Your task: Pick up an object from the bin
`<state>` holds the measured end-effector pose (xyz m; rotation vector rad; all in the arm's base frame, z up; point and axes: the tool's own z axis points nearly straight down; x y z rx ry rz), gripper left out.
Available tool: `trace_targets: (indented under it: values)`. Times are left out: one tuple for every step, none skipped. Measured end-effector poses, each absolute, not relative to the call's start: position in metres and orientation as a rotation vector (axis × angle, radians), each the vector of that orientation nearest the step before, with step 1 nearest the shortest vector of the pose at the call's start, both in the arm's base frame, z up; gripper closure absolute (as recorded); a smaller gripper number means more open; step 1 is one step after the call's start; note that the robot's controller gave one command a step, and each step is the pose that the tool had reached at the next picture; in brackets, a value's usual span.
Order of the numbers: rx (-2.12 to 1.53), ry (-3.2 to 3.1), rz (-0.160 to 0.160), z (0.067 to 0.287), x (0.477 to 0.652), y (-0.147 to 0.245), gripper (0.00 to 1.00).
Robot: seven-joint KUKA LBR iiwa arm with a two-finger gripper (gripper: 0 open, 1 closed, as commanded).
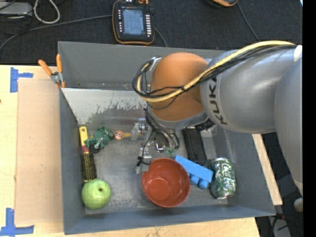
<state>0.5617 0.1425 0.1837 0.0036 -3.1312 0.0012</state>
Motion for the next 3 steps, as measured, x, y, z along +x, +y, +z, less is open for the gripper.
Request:
trace_targets:
  values:
    - [-0.004, -3.139, 0.0, 0.188, 0.564, 0.141, 0.0]
    - [-0.092, -3.128, 0.002, 0.143, 0.564, 0.136, 0.0]
    - [-0.232, -3.128, -0.001, 0.109, 0.556, 0.136, 0.0]
